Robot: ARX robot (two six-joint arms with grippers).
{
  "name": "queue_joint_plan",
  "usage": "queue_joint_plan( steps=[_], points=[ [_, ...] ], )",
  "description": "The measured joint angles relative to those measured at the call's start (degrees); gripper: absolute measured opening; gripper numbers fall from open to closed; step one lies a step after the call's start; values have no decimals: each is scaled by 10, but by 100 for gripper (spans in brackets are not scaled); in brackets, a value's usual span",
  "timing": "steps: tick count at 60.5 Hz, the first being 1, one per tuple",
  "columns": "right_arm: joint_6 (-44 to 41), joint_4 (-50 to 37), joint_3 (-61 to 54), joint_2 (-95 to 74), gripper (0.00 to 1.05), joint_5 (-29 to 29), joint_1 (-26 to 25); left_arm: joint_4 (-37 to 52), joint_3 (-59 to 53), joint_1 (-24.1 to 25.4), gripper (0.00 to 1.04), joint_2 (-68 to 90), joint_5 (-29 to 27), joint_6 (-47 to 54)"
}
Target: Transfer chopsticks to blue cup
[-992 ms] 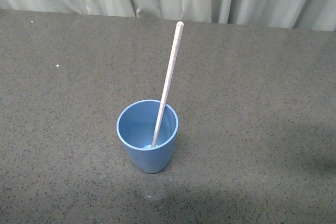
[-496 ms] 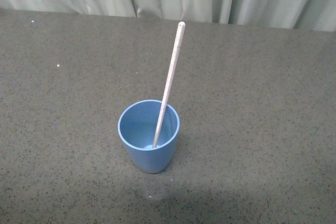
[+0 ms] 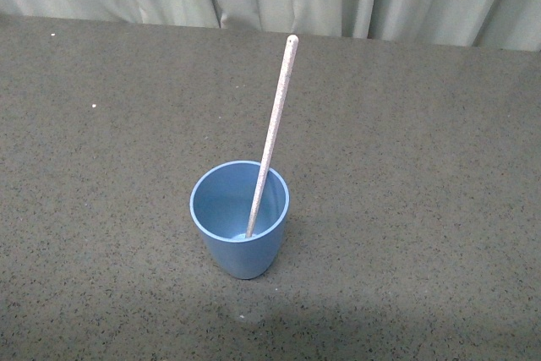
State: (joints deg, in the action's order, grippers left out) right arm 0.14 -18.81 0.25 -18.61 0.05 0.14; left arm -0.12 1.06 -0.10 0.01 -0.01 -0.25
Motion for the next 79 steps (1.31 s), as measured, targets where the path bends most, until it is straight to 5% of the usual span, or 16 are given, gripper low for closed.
queue_joint_plan(
  steps=[45, 79],
  points=[
    [0, 187, 0, 183, 1, -1, 0, 0, 0, 0, 98, 0, 0, 0],
    [-1, 187, 0, 184, 93, -1, 0, 0, 0, 0, 98, 0, 0, 0]
  ],
)
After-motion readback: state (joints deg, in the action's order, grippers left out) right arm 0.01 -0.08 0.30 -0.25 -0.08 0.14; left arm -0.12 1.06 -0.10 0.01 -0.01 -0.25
